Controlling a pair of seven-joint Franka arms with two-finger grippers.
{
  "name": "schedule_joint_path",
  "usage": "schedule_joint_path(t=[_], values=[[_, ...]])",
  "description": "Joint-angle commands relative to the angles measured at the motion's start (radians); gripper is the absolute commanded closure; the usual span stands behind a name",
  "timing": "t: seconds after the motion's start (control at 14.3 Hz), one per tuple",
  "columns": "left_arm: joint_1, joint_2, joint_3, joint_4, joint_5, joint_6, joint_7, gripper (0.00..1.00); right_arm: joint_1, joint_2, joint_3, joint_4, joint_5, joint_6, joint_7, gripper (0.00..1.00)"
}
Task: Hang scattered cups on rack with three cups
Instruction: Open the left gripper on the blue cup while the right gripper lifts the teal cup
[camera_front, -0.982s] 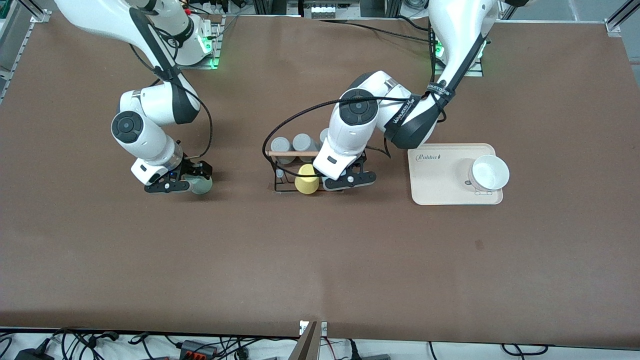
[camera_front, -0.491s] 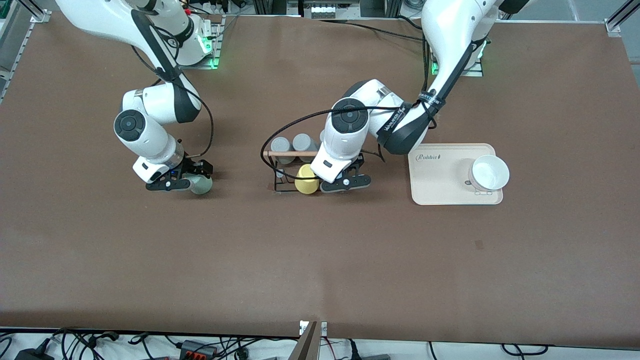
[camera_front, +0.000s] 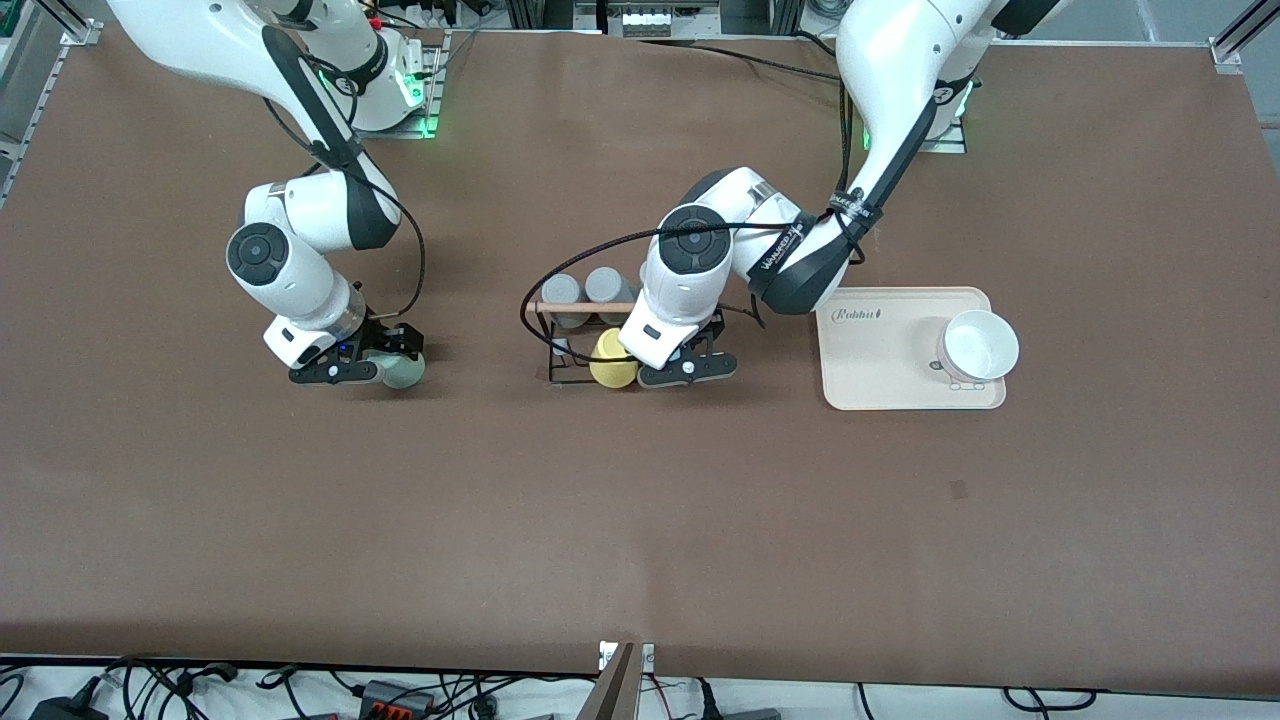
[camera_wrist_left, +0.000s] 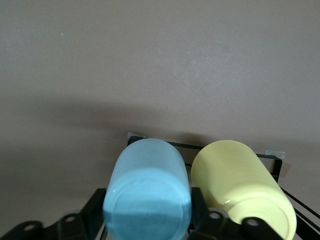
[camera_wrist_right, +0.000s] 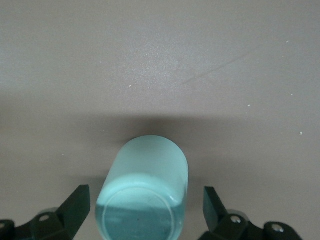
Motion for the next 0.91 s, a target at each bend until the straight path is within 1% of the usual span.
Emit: schedule_joint_path(t=[0.0, 0.21, 0.28, 0.35, 0.42, 0.49, 0.56, 0.63, 0.7, 0.77, 0.84], values=[[-0.010, -0.007, 0.002, 0.013, 0.022, 0.000, -0.014, 0.00, -0.002, 0.000, 0.003, -0.006, 0.012, 0.019, 0.005, 0.00], [-0.001, -0.028, 0.000, 0.011, 0.022, -0.012, -0.008, 0.00, -0.002, 0.001, 0.003, -0.006, 0.012, 0.019, 0.005, 0.01], [0.007, -0.040, 0.000, 0.013, 0.022, -0.020, -0.003, 0.00, -0.002, 0.000, 0.003, -0.006, 0.012, 0.019, 0.005, 0.20], [0.019, -0.065, 0.005, 0.020, 0.024, -0.057, 0.000, 0.00, -0.002, 0.000, 0.003, -0.005, 0.012, 0.018, 0.005, 0.39], [0.035, -0.086, 0.005, 0.023, 0.024, -0.087, 0.003, 0.00, -0.002, 0.000, 0.003, -0.005, 0.012, 0.016, 0.005, 0.52], [0.056, -0.127, 0.005, 0.024, 0.024, -0.118, 0.012, 0.00, -0.002, -0.002, 0.003, -0.005, 0.012, 0.016, 0.007, 0.63], [0.080, -0.158, -0.001, 0.025, 0.022, -0.153, 0.055, 0.00, -0.002, -0.006, 0.002, -0.003, 0.012, 0.014, 0.007, 0.71], [0.100, -0.189, -0.001, 0.028, 0.016, -0.189, 0.110, 0.00, -0.002, -0.012, 0.002, -0.002, 0.012, 0.010, 0.005, 0.74], [0.111, -0.222, 0.000, 0.028, 0.010, -0.218, 0.134, 0.00, -0.002, -0.031, 0.002, 0.003, 0.012, 0.005, -0.002, 0.74], [0.127, -0.249, 0.003, 0.028, 0.024, -0.250, 0.139, 0.00, 0.001, -0.052, 0.002, 0.009, 0.012, -0.022, -0.002, 0.74], [0.140, -0.269, 0.011, 0.028, 0.025, -0.288, 0.151, 0.00, 0.003, -0.064, 0.002, 0.033, 0.012, -0.077, -0.002, 0.74]])
